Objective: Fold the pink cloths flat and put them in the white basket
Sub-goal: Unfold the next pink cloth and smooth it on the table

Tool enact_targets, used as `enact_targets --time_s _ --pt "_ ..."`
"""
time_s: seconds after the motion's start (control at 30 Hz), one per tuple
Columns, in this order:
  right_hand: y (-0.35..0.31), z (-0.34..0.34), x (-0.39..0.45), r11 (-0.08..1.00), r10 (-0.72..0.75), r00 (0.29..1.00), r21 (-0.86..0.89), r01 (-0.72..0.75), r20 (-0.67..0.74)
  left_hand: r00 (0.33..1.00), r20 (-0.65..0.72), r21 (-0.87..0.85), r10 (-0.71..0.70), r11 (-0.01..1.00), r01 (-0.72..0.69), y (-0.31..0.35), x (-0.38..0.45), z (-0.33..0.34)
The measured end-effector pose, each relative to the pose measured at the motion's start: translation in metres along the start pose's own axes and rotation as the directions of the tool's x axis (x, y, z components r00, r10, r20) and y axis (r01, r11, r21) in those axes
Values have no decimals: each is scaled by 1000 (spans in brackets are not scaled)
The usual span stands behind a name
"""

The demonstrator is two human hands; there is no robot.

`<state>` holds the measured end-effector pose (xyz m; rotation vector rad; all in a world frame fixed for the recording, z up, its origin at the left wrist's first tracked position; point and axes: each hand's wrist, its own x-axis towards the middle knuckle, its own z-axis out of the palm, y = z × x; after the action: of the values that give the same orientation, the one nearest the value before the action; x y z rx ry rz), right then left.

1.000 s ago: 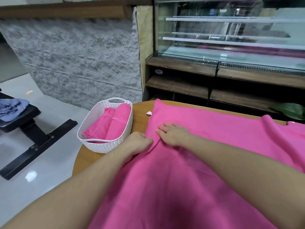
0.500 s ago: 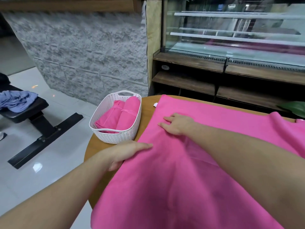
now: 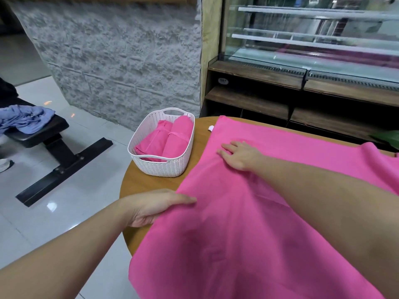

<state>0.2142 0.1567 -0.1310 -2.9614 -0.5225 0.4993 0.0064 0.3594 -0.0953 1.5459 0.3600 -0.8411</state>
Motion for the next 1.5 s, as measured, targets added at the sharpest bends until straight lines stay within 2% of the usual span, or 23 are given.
enact_targets --time_s 0.07,0.17,0.3,0.4,0.47,0.53,0.6,0.67,0.73,0.77,0.87,0.97,1.2,1.37,1.5 --pt "2 9 -3 1000 4 1000 13 -4 -2 998 20 61 -56 997 55 -4 -4 -1" --pt "5 20 -7 1000 6 997 12 -5 -78 986 81 111 -146 984 136 -16 -10 -11" --pt "6 28 -9 995 -32 981 83 49 -191 977 121 134 -173 979 156 -29 -17 -23" --pt "6 32 -17 972 -96 916 163 171 -390 970 139 196 -200 966 171 -33 -20 -23" --pt "3 34 -28 964 -114 865 157 215 -489 966 126 223 -225 956 193 -35 -23 -24" --pt "-4 37 -40 957 -160 867 141 253 -471 964 107 234 -244 948 214 -36 -23 -26" --pt "-12 44 -60 948 -237 886 106 301 -398 963 96 247 -252 943 222 -37 -25 -26" --pt "-19 55 -82 955 -271 927 48 293 -260 962 100 254 -254 941 222 -39 -29 -24" --pt "-23 63 -91 972 -236 966 -27 234 -107 959 112 239 -262 943 230 -40 -34 -23" --pt "-25 65 -94 974 -222 972 -57 218 -74 958 128 221 -255 949 223 -41 -37 -21" --pt "-27 62 -96 974 -214 973 -91 207 -83 968 204 32 -149 989 146 -49 -47 -18" --pt "-28 63 -98 973 -212 973 -112 201 -89 972 224 -160 -72 981 109 -59 -55 -15" --pt "-39 58 -107 972 -125 991 -206 112 -52 984 157 -158 -80 982 105 -80 -81 -6" --pt "-55 60 -127 996 -88 991 23 90 -104 986 163 -213 -44 974 79 -105 -91 -10" --pt "-57 78 -146 993 -119 991 -30 117 -61 995 72 -87 -65 994 71 -115 -95 -12"
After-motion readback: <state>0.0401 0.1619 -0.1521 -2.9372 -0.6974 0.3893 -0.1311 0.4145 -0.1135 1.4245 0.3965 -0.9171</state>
